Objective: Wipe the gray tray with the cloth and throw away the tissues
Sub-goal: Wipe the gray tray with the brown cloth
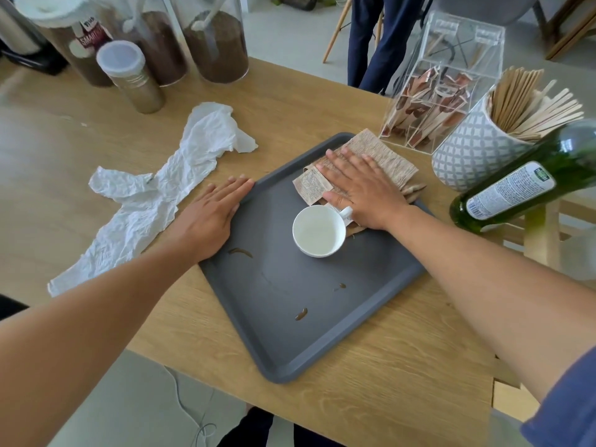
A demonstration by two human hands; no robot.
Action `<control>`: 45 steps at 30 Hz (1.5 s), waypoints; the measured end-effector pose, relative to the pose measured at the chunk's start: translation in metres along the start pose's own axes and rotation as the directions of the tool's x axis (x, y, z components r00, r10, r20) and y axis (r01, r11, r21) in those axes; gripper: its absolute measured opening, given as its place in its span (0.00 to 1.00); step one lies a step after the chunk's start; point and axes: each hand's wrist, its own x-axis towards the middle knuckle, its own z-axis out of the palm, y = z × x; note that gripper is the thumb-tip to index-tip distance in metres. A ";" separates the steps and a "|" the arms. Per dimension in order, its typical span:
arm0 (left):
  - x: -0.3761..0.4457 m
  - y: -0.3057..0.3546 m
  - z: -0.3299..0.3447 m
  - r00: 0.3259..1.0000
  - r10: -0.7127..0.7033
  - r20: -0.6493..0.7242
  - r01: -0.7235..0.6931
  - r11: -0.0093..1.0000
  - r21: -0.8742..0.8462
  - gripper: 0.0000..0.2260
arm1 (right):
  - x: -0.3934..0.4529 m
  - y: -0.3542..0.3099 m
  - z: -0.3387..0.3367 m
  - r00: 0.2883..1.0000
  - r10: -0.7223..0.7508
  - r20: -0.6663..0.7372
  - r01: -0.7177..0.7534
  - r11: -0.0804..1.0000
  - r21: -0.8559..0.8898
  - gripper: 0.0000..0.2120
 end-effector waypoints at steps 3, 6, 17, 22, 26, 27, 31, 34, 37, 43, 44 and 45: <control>0.015 -0.007 -0.001 0.996 0.081 0.034 -0.081 0.997 -0.005 0.22 | 0.000 0.000 0.001 1.000 -0.002 -0.004 0.002 1.000 0.009 0.29; 0.019 -0.010 0.001 0.993 0.114 0.040 -0.112 0.993 -0.047 0.22 | 0.000 0.001 0.000 1.000 -0.003 0.002 0.003 1.000 0.019 0.29; 0.016 -0.006 -0.002 0.992 0.126 0.028 -0.125 0.992 -0.035 0.24 | -0.062 -0.004 0.006 0.991 0.135 0.014 -0.136 0.990 0.033 0.29; 0.017 -0.007 -0.002 0.990 0.141 0.025 -0.140 0.990 -0.017 0.24 | -0.071 -0.007 0.006 0.989 0.143 0.030 -0.144 0.989 0.034 0.30; 0.017 -0.008 0.000 0.988 0.153 0.005 -0.153 0.988 -0.010 0.24 | -0.050 0.003 -0.001 0.997 0.046 0.065 -0.048 0.998 0.030 0.28; 0.017 -0.009 0.000 0.987 0.163 0.004 -0.163 0.987 -0.002 0.24 | -0.042 0.004 -0.004 0.997 0.017 0.076 -0.018 1.000 0.022 0.28; 0.019 -0.011 0.002 0.984 0.177 -0.003 -0.177 0.984 -0.008 0.24 | -0.009 0.000 -0.013 0.994 -0.057 0.098 0.054 0.998 0.041 0.29; 0.020 -0.014 0.005 0.986 0.166 -0.008 -0.166 0.985 -0.050 0.24 | 0.006 -0.005 -0.014 0.991 -0.103 0.081 0.101 0.994 0.028 0.29; 0.021 -0.015 0.006 0.990 0.140 -0.010 -0.140 0.987 -0.083 0.24 | 0.008 -0.004 -0.013 0.995 -0.076 0.066 0.075 0.997 0.031 0.29; 0.020 -0.015 0.005 0.994 0.111 0.000 -0.110 0.989 -0.100 0.24 | -0.032 0.001 -0.010 0.992 0.101 0.077 -0.101 0.995 -0.003 0.30; 0.021 -0.015 0.005 0.994 0.107 0.001 -0.106 0.989 -0.102 0.25 | -0.043 0.000 -0.010 0.988 0.133 0.084 -0.134 0.991 -0.004 0.30; 0.021 -0.015 0.004 0.995 0.102 -0.001 -0.101 0.989 -0.107 0.25 | -0.055 0.000 -0.010 0.981 0.169 0.092 -0.169 0.986 -0.005 0.30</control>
